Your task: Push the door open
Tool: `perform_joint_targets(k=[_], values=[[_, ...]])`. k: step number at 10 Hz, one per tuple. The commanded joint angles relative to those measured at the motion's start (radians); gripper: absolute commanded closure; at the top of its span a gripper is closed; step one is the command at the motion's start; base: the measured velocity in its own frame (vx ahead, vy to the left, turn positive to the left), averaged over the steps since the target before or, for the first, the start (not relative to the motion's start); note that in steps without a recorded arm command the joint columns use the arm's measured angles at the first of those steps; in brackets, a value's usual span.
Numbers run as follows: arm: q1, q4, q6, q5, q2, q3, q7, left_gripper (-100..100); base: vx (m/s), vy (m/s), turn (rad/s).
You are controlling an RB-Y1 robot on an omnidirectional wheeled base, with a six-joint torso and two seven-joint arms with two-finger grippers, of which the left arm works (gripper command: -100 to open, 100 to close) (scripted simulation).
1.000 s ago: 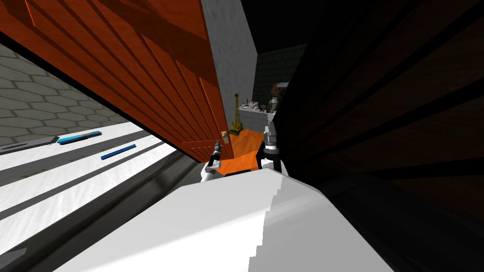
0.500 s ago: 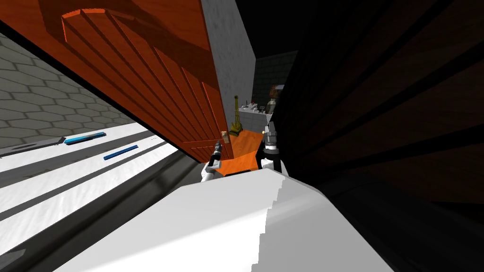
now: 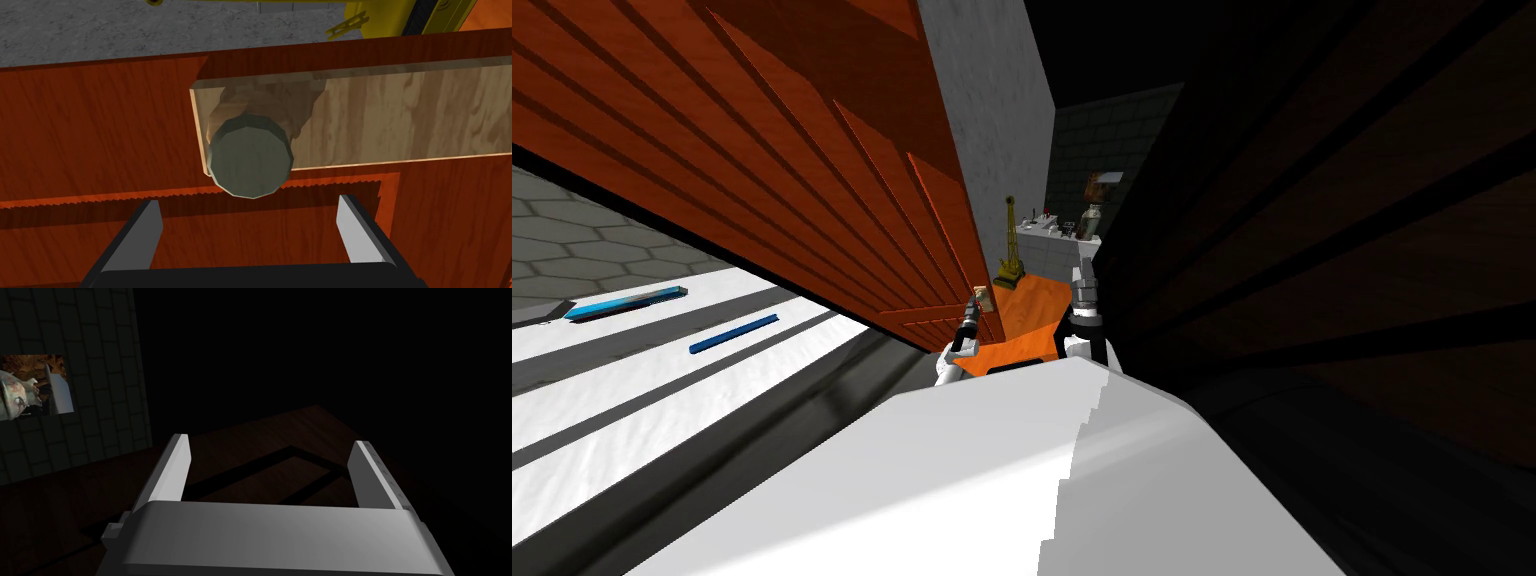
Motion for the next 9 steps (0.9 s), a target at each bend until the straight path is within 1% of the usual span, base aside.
perform_joint_targets(k=[1,2,3,4,9], values=[[-0.006,0.009,-0.006,0.001,-0.014,0.005,-0.001,-100,0.21,-0.021,-0.015],[-0.009,0.014,-0.009,0.001,-0.034,0.008,-0.001,-100,0.212,-0.029,-0.014],[-0.005,0.008,-0.006,0.001,-0.023,0.005,0.0,-100,0.095,-0.016,-0.001],[-0.005,0.008,-0.006,0.001,-0.023,0.005,0.0,100,-0.013,0.003,0.004],[-0.005,0.008,-0.006,0.001,-0.023,0.005,0.0,100,-0.019,0.003,-0.002]])
